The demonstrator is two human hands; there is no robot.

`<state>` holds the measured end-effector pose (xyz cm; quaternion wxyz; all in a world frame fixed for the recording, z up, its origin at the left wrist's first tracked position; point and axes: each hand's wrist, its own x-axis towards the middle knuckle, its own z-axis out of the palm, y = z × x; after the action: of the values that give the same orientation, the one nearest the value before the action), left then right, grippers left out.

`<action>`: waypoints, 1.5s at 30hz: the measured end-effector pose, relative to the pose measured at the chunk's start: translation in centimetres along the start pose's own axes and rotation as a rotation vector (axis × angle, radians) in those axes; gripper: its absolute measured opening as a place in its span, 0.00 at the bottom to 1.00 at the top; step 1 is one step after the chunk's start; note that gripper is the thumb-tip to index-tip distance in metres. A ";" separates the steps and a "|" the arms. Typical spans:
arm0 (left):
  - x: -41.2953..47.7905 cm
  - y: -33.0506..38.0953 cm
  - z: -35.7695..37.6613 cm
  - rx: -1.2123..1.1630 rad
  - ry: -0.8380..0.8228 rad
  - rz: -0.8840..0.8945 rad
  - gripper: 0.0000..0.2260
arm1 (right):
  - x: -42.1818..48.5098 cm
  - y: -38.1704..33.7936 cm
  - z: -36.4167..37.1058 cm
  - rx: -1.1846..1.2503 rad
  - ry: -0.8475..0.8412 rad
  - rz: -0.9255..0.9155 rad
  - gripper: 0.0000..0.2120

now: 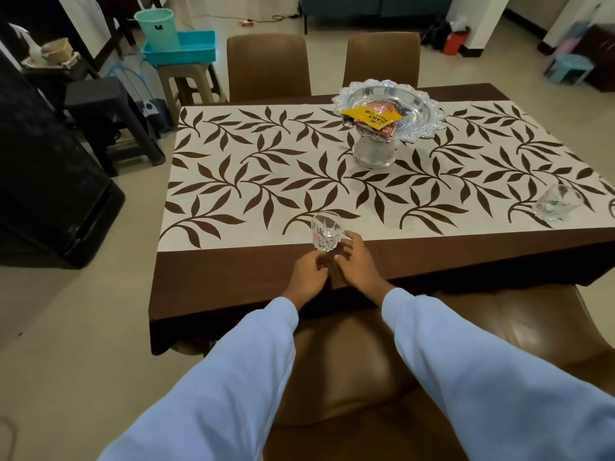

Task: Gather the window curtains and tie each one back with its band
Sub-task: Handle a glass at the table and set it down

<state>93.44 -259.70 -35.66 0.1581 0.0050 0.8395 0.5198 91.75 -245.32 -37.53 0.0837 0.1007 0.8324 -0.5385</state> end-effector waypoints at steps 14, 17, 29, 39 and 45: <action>-5.2 4.9 4.3 0.165 -0.124 0.175 0.18 | -10.7 0.6 -4.9 -0.120 0.049 -0.002 0.27; -6.4 6.6 6.6 0.199 -0.161 0.245 0.16 | -13.6 0.7 -7.3 -0.130 0.098 0.003 0.26; -20.6 16.2 20.8 0.283 -0.518 0.623 0.14 | -34.1 5.0 -20.0 -0.074 0.534 0.072 0.24; -34.6 21.7 32.7 0.441 -0.913 0.914 0.17 | -52.9 10.2 -24.9 0.144 0.981 0.256 0.23; -42.2 20.2 38.5 0.524 -1.252 1.098 0.17 | -62.3 13.6 -22.0 0.244 1.329 0.430 0.24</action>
<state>140.82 -224.21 -22.80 0.3115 0.7298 0.5695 0.2145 154.77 -224.64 -25.18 -0.3495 0.5786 0.6029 -0.4238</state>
